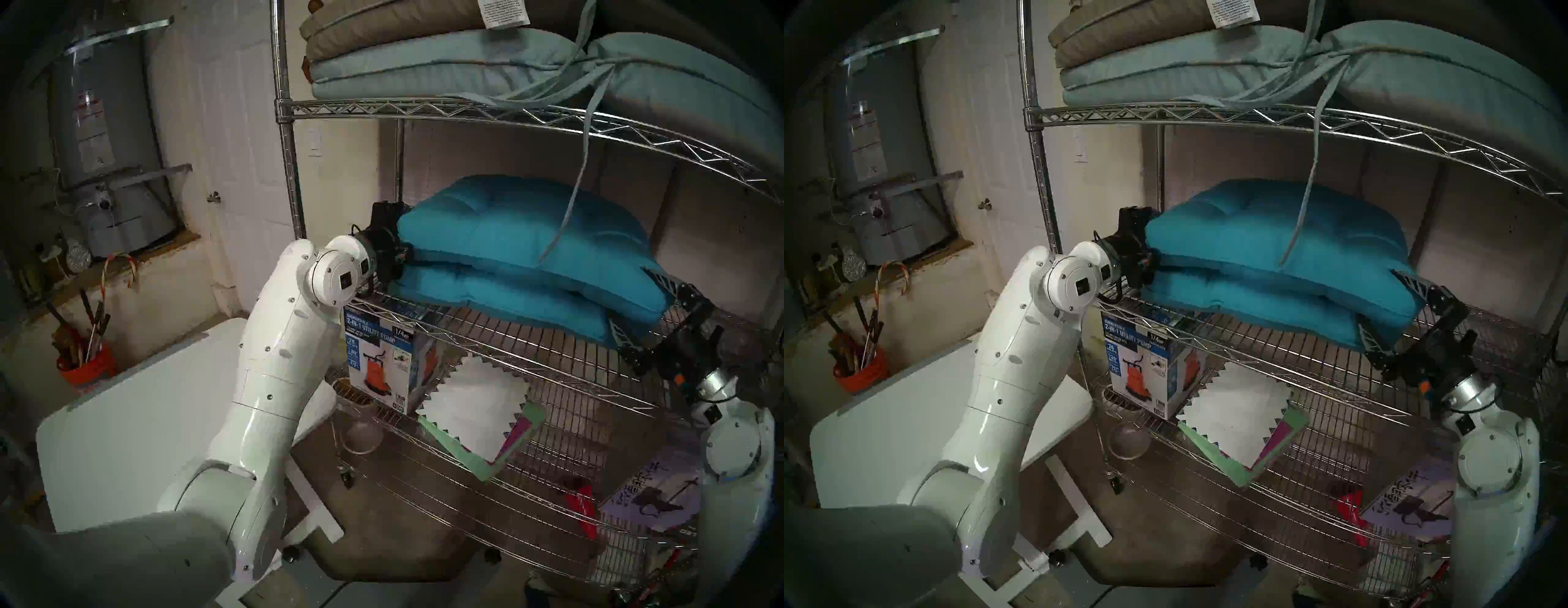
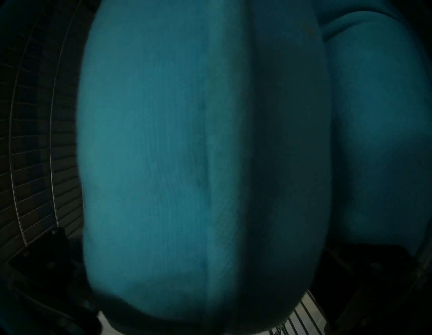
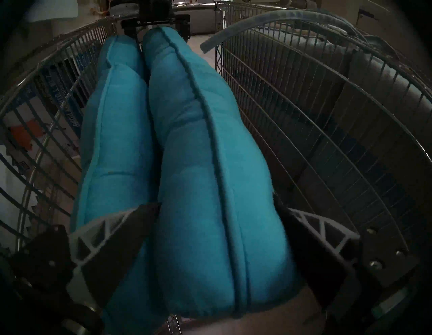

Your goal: Take cushion off the shelf

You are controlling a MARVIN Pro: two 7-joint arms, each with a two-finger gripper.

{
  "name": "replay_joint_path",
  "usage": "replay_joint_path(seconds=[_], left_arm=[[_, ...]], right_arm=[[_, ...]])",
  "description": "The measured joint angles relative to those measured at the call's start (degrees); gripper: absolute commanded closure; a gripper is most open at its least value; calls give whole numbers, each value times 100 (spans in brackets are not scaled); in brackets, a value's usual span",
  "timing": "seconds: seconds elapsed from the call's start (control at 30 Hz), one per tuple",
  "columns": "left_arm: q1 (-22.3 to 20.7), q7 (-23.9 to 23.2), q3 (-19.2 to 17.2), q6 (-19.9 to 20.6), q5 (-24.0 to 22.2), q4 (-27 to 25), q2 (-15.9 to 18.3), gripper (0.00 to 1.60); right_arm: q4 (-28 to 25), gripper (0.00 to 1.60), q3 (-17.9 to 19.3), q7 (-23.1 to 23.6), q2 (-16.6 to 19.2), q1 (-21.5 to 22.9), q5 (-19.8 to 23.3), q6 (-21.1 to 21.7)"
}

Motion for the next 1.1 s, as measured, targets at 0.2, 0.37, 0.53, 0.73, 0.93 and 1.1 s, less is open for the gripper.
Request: replay_joint_path(seconds=[0.2,0.37,0.53,0.73,0.93,1.1], left_arm=[[0,0,15,-10,-10,-1,-9,60],[20,-6,13,-16,-49,-4,-23,160],[121,159,-23,-17,-65,-28,-31,160],[185,254,-48,-31,-67,-64,-26,160],[192,298,-54,-49,-63,-73,-15,160],[191,312,-54,-48,-50,-99,-5,160]], right_arm=[[202,0,30,-39,97,99,-11,-165],[209,160,39,-3,123,83,134,-254],[59,160,45,137,34,-79,387,-229],[-133,160,14,241,-129,-242,631,-70],[-344,160,-17,304,-270,-354,792,122],[-525,160,-52,329,-377,-432,875,251]])
